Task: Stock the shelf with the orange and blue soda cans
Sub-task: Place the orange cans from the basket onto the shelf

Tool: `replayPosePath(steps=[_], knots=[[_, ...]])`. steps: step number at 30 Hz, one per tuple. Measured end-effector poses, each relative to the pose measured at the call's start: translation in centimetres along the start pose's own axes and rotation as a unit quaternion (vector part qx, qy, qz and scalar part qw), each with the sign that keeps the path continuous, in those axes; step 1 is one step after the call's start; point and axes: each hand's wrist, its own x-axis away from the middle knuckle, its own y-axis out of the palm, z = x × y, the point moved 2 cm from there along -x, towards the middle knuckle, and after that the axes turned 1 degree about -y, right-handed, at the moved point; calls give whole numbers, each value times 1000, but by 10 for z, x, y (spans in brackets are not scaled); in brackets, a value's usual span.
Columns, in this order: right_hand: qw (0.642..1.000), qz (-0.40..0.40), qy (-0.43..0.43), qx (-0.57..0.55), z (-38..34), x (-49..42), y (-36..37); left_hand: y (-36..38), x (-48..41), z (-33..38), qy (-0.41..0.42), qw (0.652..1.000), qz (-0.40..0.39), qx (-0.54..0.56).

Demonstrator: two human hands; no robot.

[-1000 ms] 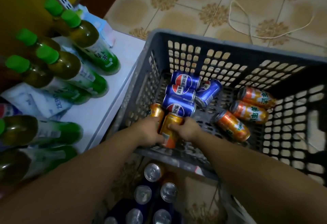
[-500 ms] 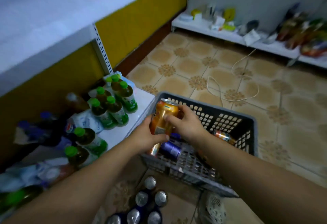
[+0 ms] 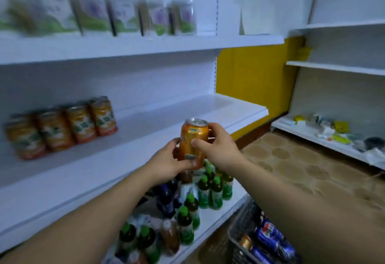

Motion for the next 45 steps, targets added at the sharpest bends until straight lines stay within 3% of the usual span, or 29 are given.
replayPosePath(steps=[6,12,15,18,21,24,26,29,32,45], knots=[[991,-126,-46,8,-62,-1,112,-128,78,-66,-118,978,102,-141],[978,-194,-78,13,-88,3,205,-215,153,-149,-267,896,119,-333],[972,-214,-96,7,-98,1,238,-239,178,-173,-313,870,129,-359],[967,-224,-118,29,-105,-1,266,-243,183,-185,-318,865,140,-362],[969,-181,-148,83,-113,-4,286,-244,179,-189,-317,861,146,-370],[965,-221,-140,34,-120,-6,296,-244,178,-191,-311,862,153,-371],[959,-233,-150,59,-123,-7,304,-244,179,-191,-308,862,153,-373],[960,-190,-175,112,-123,-11,312,-244,180,-190,-304,865,153,-369],[959,-220,-169,58,-121,-16,319,-244,180,-192,-297,868,158,-366],[949,-228,-206,63,-119,-40,370,-244,180,-193,-296,867,159,-368]])
